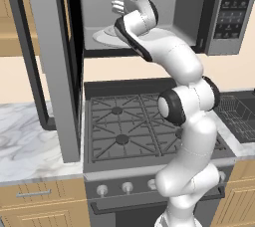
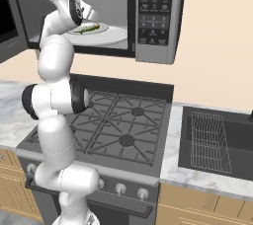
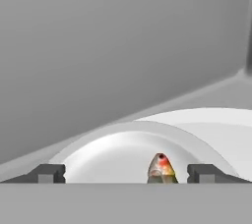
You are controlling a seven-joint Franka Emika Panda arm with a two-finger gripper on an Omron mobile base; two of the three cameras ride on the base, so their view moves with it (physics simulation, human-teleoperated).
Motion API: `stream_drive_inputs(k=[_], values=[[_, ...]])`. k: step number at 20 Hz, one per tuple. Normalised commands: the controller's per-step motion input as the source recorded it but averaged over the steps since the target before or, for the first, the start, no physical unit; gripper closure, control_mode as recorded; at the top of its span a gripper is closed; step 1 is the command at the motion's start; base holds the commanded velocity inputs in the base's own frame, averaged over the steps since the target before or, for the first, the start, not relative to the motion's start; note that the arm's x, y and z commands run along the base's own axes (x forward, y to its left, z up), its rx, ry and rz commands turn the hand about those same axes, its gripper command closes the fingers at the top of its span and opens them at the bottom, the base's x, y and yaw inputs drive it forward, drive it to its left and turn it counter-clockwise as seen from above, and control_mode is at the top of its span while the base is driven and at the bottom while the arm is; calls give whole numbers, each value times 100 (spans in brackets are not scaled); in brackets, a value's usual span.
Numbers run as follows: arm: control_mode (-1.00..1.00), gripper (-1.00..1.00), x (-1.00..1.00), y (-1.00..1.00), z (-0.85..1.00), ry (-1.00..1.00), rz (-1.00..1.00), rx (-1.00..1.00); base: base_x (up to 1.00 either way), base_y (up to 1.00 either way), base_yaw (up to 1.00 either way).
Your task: Transport the fish from the fridge to the microwave and turn on the microwave.
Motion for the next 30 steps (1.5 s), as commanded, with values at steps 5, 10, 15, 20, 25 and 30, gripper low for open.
stream_drive_inputs(k=[5, 10, 15, 20, 25, 30], values=[[-100, -100, -53, 0, 24, -3, 0, 0, 0, 0, 0], [-100, -100, -99, -1, 7, -6, 0, 0, 0, 0, 0], [-100, -100, -100, -9, 1, -10, 0, 0, 0, 0, 0], [-100, -100, -100, -17, 0, -9, 0, 0, 0, 0, 0], [-100, -100, -99, -20, 0, -7, 0, 0, 0, 0, 0], [-100, -100, -75, -21, 0, -6, 0, 0, 0, 0, 0]])
